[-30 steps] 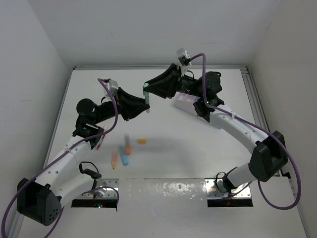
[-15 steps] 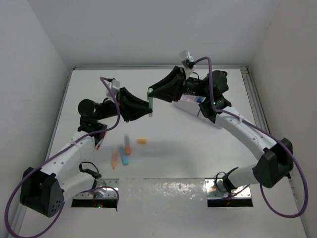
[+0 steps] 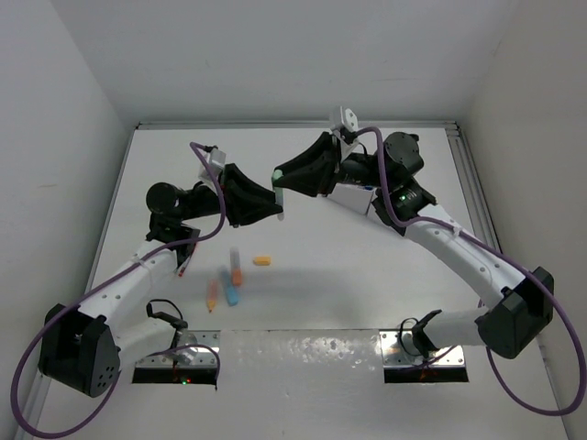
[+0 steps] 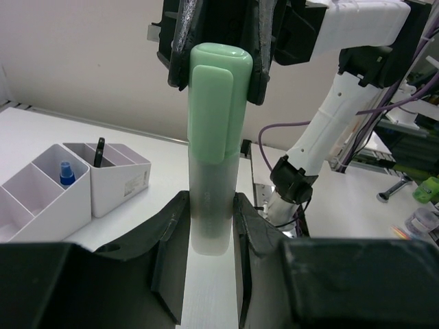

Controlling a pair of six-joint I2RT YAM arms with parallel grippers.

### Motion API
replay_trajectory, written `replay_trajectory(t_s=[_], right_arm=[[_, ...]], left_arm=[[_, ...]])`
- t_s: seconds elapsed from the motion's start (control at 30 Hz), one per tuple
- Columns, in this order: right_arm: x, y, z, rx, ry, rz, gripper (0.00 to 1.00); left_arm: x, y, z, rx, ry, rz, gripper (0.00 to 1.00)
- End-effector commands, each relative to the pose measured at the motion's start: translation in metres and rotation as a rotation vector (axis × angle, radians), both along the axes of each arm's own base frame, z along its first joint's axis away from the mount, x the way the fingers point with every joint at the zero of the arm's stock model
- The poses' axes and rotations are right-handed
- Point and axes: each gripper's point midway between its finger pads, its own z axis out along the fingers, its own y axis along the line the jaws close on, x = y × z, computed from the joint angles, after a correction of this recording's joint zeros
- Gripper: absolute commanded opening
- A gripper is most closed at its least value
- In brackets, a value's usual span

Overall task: Sort the stationery into containers
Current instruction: Close the pen cap on the pen.

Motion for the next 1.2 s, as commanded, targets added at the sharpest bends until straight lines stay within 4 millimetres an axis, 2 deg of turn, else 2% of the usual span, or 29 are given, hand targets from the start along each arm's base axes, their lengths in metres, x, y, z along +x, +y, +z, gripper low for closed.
replay_trajectory(t_s=[0.0, 0.4, 0.43, 0.47, 0.5, 0.67, 0.73, 0.77, 0.87, 1.17], right_arm=[[-0.010, 0.013, -0.091, -0.190, 0.195, 0.083, 0.00], [-0.018, 0.012, -0.126, -0.231, 0.285, 0.086, 0.00], [-0.021, 0.013, -0.127, -0.222, 0.300, 0.111, 0.00], [-0.024, 0.016, -0.118, -0.180, 0.315, 0.133, 0.00], [-0.025, 0.016, -0.126, -0.182, 0.343, 0.148, 0.00], [-0.027, 0.018, -0.134, -0.178, 0.356, 0.169, 0.00], [-0.031, 0.018, -0.133, -0.186, 0.358, 0.205, 0.00], [-0.029, 0.020, -0.126, -0.180, 0.342, 0.214, 0.00], [-0.027, 0.021, -0.126, -0.203, 0.345, 0.231, 0.00], [-0.036, 0.010, -0.171, -0.287, 0.406, 0.167, 0.00]], left_arm=[[-0.014, 0.014, 0.095, -0.207, -0.312, 0.086, 0.00], [-0.018, 0.018, 0.101, -0.221, -0.345, 0.097, 0.00], [-0.019, 0.018, 0.102, -0.225, -0.350, 0.097, 0.00], [-0.019, 0.019, 0.103, -0.225, -0.356, 0.097, 0.00], [-0.020, 0.019, 0.105, -0.226, -0.359, 0.097, 0.00], [-0.023, 0.020, 0.105, -0.219, -0.374, 0.087, 0.00], [-0.024, 0.019, 0.105, -0.219, -0.380, 0.081, 0.00], [-0.023, 0.019, 0.105, -0.220, -0.381, 0.084, 0.00], [-0.023, 0.020, 0.107, -0.221, -0.389, 0.086, 0.00], [-0.021, 0.027, 0.115, -0.236, -0.404, 0.116, 0.00]])
